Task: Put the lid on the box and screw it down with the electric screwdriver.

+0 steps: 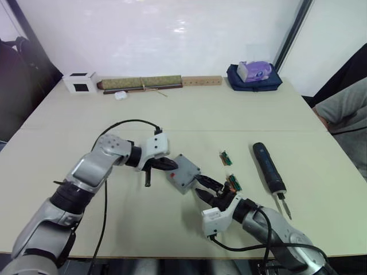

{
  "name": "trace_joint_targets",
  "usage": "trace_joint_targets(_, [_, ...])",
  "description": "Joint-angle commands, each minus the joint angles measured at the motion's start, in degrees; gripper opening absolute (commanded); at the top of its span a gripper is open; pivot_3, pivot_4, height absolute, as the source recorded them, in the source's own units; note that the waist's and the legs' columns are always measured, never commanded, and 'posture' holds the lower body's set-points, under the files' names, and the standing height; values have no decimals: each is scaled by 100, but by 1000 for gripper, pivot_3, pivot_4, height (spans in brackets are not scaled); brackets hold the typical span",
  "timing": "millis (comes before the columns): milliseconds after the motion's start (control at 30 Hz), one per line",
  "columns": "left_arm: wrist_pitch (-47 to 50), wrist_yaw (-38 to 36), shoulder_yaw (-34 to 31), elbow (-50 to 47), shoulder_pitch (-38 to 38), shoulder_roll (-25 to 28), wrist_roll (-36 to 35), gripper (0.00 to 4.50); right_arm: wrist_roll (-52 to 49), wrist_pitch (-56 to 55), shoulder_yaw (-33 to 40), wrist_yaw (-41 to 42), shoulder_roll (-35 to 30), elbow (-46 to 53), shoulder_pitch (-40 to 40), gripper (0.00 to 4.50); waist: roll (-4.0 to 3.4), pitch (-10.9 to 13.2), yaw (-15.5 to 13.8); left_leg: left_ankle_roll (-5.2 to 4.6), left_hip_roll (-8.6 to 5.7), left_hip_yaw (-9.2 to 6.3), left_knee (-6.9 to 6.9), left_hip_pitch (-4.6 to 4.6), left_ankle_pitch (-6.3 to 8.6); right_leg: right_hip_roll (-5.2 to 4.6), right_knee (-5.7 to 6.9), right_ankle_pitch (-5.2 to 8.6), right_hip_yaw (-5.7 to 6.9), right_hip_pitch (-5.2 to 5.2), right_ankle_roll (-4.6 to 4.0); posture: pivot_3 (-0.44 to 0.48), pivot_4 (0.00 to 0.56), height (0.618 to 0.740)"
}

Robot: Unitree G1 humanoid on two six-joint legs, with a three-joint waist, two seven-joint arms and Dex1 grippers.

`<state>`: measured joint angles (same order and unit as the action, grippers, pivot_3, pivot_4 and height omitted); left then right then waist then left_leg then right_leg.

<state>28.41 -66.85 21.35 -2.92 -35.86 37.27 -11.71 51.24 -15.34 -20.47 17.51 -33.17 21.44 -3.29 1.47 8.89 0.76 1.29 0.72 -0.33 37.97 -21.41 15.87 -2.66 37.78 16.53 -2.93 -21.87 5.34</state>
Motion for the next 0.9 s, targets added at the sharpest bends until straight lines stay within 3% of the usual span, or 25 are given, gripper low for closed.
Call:
trace_joint_targets(33, [171, -35, 328, 178, 227, 48, 291, 0, -147, 3, 184, 3, 28, 284, -49, 2599, 0, 0, 3, 0, 0, 0, 0, 0, 0, 1, 0, 0, 0, 0, 0, 0, 150, 740])
trace_joint_targets(167, [213, -78, 346, 188, 212, 85, 311, 0, -282, 24, 302, 36, 49, 363, -176, 2599, 0, 0, 4, -1, 1, -2, -1, 0, 1, 2, -1, 0, 0, 0, 0, 0, 150, 740])
trace_joint_targets(267, [294, -110, 335, 157, 228, 138, 290, 0, -762, 124, 449, 155, 171, 440, -232, 1886, 0, 0, 5, -1, 3, -1, -3, 0, 1, 2, -3, 0, 0, 0, 0, 0, 150, 740])
trace_joint_targets(367, [314, -68, 305, 146, 261, 161, 300, 0, -1036, 220, 561, 230, 300, 497, -176, 627, -2, 0, 19, -1, 7, -1, -4, 1, 1, 4, -4, 1, 0, 0, 0, 0, 150, 740])
trace_joint_targets(433, [314, -35, 292, 149, 274, 156, 307, 0, -1068, 184, 566, 279, 286, 484, -152, 53, -2, 0, 18, -2, 8, -2, -6, 2, 1, 4, -5, 1, 0, 0, 0, 0, 150, 740])
trace_joint_targets(900, [527, 302, 20, -1, 322, 14, 169, 0, -2975, 1101, 552, 1558, 413, 913, -289, 53, -4, 2, 7, -2, 17, -2, -11, -1, 1, 6, -24, 2, 0, 1, -2, 0, 150, 740])
